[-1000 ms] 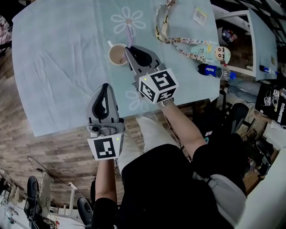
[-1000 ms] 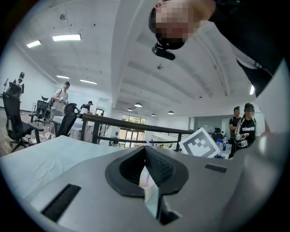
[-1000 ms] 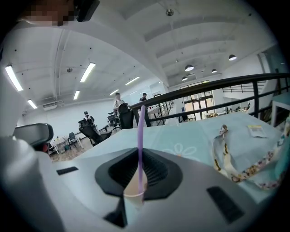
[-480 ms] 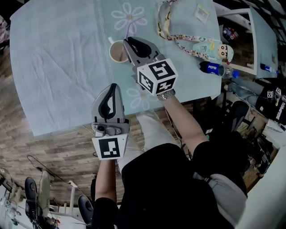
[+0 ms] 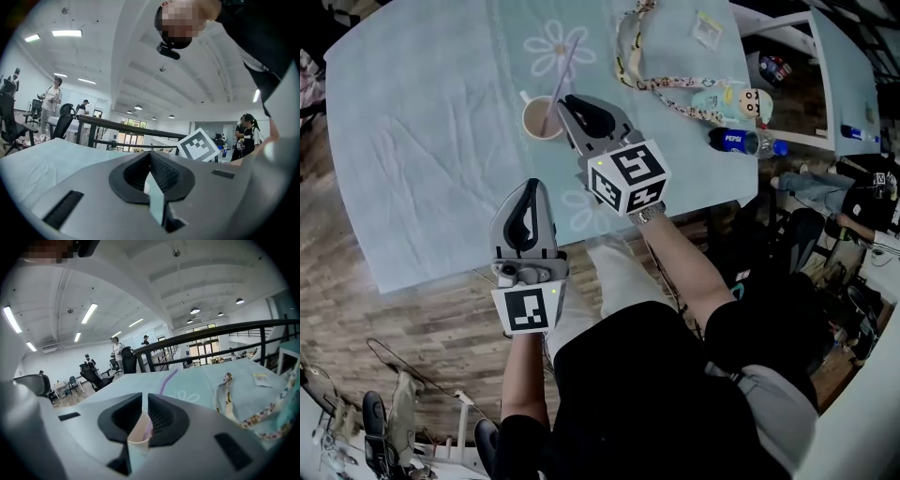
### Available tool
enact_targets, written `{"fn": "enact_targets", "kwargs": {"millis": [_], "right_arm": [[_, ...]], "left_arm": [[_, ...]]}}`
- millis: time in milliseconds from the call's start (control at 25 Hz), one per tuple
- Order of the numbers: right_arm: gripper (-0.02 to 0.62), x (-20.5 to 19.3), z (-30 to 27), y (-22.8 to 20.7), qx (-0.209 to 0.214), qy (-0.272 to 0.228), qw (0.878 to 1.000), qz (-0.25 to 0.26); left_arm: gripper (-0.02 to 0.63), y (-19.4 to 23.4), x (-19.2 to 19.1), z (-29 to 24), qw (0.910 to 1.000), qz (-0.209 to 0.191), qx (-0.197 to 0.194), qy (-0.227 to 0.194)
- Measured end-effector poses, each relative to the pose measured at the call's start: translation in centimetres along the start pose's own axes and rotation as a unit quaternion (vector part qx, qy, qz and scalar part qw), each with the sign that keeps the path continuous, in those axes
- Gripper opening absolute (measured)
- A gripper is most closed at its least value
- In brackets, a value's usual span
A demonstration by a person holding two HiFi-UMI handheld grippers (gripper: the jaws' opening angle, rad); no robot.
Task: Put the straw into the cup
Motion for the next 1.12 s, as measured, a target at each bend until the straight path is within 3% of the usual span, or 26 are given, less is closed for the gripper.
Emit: {"fn": "enact_targets", "kwargs": {"millis": [160, 640, 1120], "right_arm": [[0.011, 1.2, 2.8, 1.0, -0.003, -0.019, 1.000, -0.004], [0.009, 6.0, 10.3, 7.2, -0.008, -0.079, 0.997, 0.002], [0.009, 9.2, 16.1, 15.4, 0.012, -0.141, 0.990, 0.015]], "left_arm": [[0.013, -0.6, 1.5, 0.2, 0.9999, -0.003, -0.012, -0.011], [0.012, -0.5, 7.2, 1.5, 0.9975, -0.016, -0.051, -0.046], [0.012, 0.9, 11.6, 6.4, 0.9925, -0.021, -0.079, -0.091]]}}
Point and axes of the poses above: the fingertips, and each gripper's own axes: z backward along the fingers, y to its left, x out of its top, the point moved 8 cm from there along z, backward along the fingers, and after that the axes turned 5 degrees about -z, right-handed, at the moved point
